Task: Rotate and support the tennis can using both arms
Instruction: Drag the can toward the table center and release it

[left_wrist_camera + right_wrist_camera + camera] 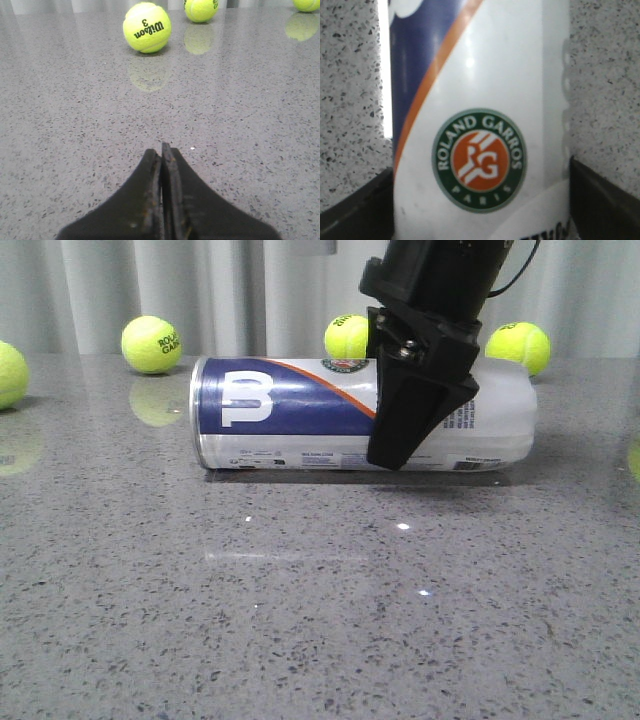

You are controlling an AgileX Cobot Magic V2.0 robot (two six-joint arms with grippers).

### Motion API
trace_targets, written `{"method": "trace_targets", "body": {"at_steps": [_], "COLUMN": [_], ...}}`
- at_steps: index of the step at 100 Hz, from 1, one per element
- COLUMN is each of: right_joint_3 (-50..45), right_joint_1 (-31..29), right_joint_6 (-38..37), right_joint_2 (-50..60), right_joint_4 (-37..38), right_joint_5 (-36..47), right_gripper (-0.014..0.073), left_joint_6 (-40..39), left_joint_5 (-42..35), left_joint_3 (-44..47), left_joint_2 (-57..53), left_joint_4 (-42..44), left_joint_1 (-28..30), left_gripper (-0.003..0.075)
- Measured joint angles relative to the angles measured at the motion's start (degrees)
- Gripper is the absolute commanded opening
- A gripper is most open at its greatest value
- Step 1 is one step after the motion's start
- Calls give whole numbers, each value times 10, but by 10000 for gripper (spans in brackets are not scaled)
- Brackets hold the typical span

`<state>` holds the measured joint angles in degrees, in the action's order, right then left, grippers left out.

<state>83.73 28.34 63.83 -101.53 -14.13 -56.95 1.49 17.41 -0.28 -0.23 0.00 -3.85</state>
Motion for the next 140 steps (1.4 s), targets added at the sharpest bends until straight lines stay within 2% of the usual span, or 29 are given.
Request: {"method": "trace_targets", "body": {"at_steps": [15, 22, 29, 37, 46, 55, 63, 72, 79, 92, 115, 140], "right_joint_3": [0, 0, 0, 0, 0, 0, 0, 0, 0, 0, -19, -105], "right_joint_1": [0, 0, 0, 0, 0, 0, -3, -10, -17, -33, -76, -136], "right_joint_6": [-7, -41, -107, -227, -382, -527, -623, -699, -730, -761, -811, -824], "right_joint_2": [24, 41, 58, 74, 90, 102, 110, 121, 130, 148, 192, 263], "right_joint_4": [0, 1, 14, 46, 92, 134, 160, 174, 179, 180, 180, 180], "right_joint_5": [5, 11, 19, 25, 33, 34, 32, 27, 19, 4, -12, -13], "right_gripper": [648, 647, 645, 606, 487, 323, 184, 81, 17, -35, -36, -36], "left_joint_6": [0, 0, 0, 0, 0, 0, 0, 0, 0, 0, 0, 0], "left_joint_5": [0, 0, 0, 0, 0, 0, 0, 0, 0, 0, 0, 0], "left_joint_3": [0, 0, 0, 0, 0, 0, 0, 0, 0, 0, 0, 0], "left_joint_2": [0, 0, 0, 0, 0, 0, 0, 0, 0, 0, 0, 0], "left_joint_4": [0, 0, 0, 0, 0, 0, 0, 0, 0, 0, 0, 0], "left_joint_1": [0, 0, 0, 0, 0, 0, 0, 0, 0, 0, 0, 0], "left_gripper": [-21, -21, -21, -21, -21, -21, -21, -21, -21, -21, -21, -21]}}
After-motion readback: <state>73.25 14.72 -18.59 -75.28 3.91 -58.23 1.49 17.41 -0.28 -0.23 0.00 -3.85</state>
